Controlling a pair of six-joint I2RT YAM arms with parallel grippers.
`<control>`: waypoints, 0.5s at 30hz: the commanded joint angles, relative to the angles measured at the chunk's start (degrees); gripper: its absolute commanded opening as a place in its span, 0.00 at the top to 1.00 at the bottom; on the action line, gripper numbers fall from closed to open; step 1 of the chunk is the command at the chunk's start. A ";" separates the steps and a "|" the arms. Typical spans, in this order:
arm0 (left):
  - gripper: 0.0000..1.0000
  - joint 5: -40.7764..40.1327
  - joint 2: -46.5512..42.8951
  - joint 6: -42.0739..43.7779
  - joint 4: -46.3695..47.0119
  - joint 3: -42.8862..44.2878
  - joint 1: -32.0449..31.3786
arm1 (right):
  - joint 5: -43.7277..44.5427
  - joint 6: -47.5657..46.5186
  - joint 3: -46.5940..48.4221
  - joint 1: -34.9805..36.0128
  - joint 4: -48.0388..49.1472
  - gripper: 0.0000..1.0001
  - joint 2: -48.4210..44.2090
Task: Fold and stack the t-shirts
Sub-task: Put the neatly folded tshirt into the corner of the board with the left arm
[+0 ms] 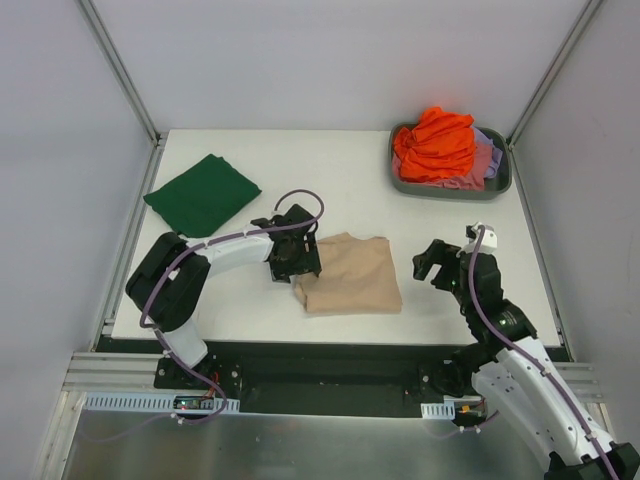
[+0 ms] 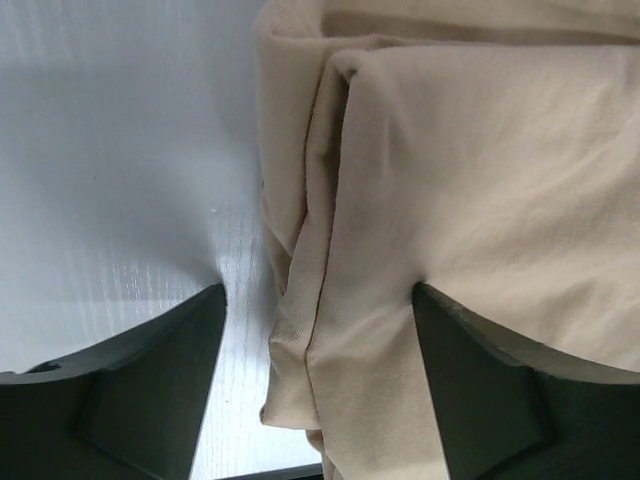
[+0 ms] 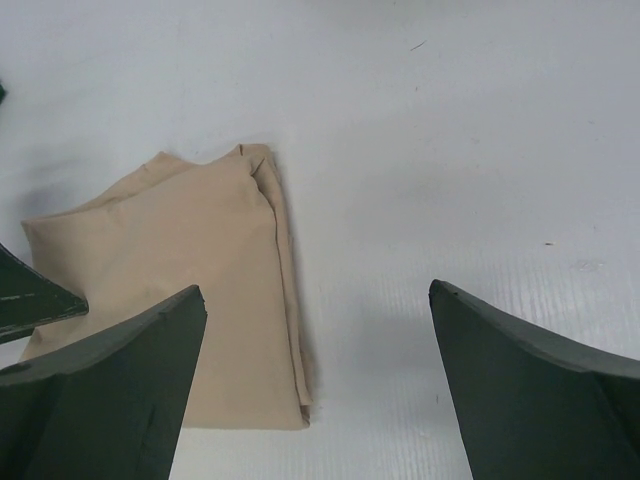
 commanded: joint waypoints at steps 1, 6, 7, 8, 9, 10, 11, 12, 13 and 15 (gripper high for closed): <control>0.30 0.42 3.26 -1.28 -1.78 0.80 -0.50 | 2.58 -0.18 3.16 -0.17 -1.38 0.04 0.43; 0.47 -1.07 5.55 -2.24 -2.83 1.32 -2.26 | 5.92 0.34 2.99 -0.08 -2.95 0.04 -0.88; 0.52 -1.07 6.34 -2.07 -3.00 1.94 -2.52 | 6.71 0.34 2.81 -0.17 -3.22 0.04 -1.32; 0.55 -1.24 7.13 -1.98 -3.35 2.81 -2.87 | 7.07 0.43 2.72 -0.17 -3.31 0.04 -1.85; 0.58 -1.77 8.18 -1.89 -3.79 3.69 -3.40 | 7.42 0.34 2.63 -0.17 -3.40 0.04 -2.38; 0.61 -2.55 9.24 -2.06 -4.67 4.92 -3.75 | 7.86 0.17 2.46 -0.17 -3.49 0.04 -2.82; 0.64 -2.56 10.38 -2.15 -5.29 5.97 -4.02 | 8.21 0.17 2.37 -0.17 -3.66 0.04 -3.26; 0.69 -2.30 11.61 -2.07 -5.64 7.03 -4.11 | 8.47 0.08 2.28 -0.17 -3.84 0.04 -3.52; 0.75 -1.86 12.58 -1.72 -5.73 7.74 -4.11 | 8.82 -0.01 2.20 -0.17 -3.93 0.04 -3.96; 0.98 -1.86 14.25 -1.63 -6.08 9.06 -4.20 | 9.53 -0.45 2.02 -0.08 -4.19 0.04 -4.22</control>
